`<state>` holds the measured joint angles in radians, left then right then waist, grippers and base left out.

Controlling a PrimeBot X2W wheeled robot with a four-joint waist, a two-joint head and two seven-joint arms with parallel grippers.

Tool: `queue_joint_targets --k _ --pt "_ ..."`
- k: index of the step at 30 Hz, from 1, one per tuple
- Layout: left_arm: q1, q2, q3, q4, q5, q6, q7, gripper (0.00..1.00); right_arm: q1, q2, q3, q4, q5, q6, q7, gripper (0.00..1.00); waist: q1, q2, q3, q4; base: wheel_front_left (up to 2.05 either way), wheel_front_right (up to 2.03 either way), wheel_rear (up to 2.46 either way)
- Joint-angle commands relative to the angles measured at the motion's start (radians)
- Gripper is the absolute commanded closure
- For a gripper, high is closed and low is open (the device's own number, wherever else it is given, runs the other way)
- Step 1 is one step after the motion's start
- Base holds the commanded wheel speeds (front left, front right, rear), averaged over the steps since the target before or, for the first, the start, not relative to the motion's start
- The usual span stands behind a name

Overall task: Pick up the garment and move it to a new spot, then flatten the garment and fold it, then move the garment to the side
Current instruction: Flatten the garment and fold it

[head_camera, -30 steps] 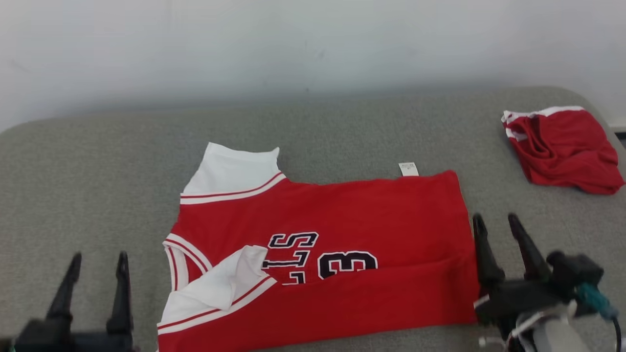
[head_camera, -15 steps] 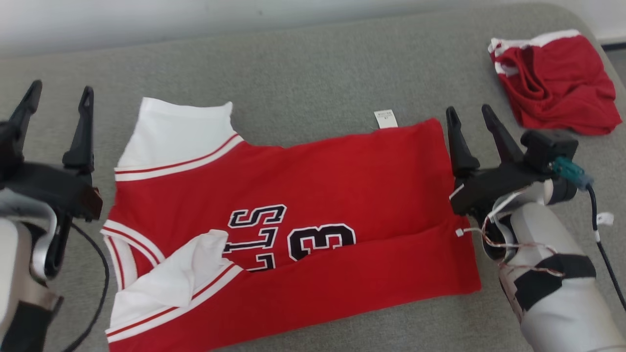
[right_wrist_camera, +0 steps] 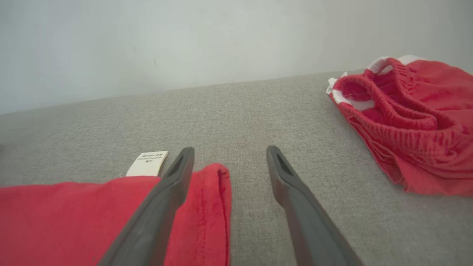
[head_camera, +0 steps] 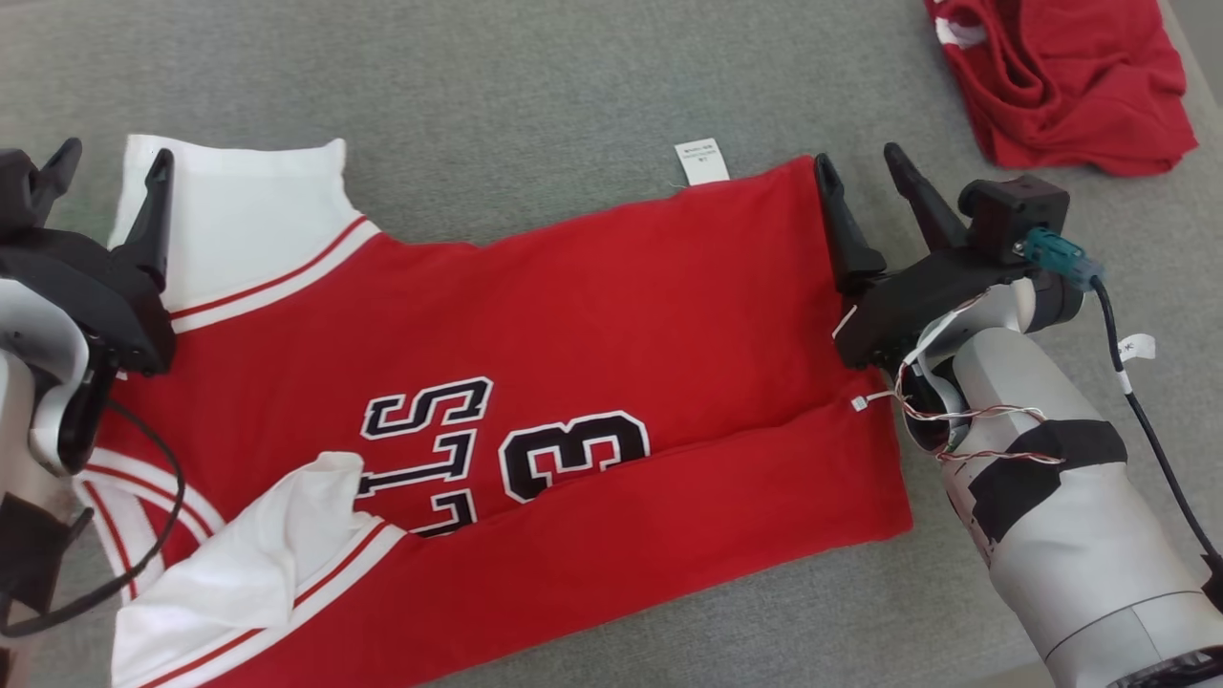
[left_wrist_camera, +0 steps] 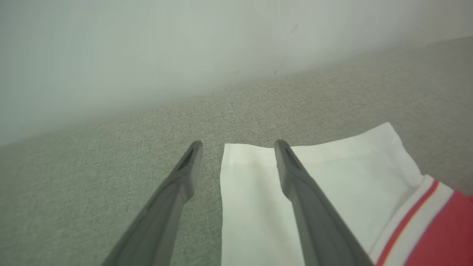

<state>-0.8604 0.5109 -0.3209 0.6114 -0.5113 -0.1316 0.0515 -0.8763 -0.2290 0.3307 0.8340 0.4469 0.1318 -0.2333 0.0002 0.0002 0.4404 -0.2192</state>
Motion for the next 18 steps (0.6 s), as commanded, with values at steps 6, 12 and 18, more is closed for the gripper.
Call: queue_joint_targets --k 6,12,18 --pt "-0.048 0.016 -0.051 0.081 -0.011 0.002 -0.009 0.0 -0.041 0.01 0.072 0.03 0.043 -0.003 0.023 0.0 -0.0002 -0.0002 0.016 -0.025 0.0 0.0 0.0" --pt "-0.107 0.023 -0.086 0.162 -0.001 0.002 -0.018 0.0 -0.082 0.005 0.138 0.054 0.093 -0.003 0.064 0.0 -0.0002 -0.0002 0.032 -0.029 0.0 0.0 0.0" --pt "-0.152 0.005 -0.11 0.231 -0.016 0.002 -0.022 0.0 -0.104 -0.005 0.186 0.066 0.138 -0.003 0.081 0.0 -0.0002 -0.0002 0.04 -0.024 0.0 0.0 0.0"
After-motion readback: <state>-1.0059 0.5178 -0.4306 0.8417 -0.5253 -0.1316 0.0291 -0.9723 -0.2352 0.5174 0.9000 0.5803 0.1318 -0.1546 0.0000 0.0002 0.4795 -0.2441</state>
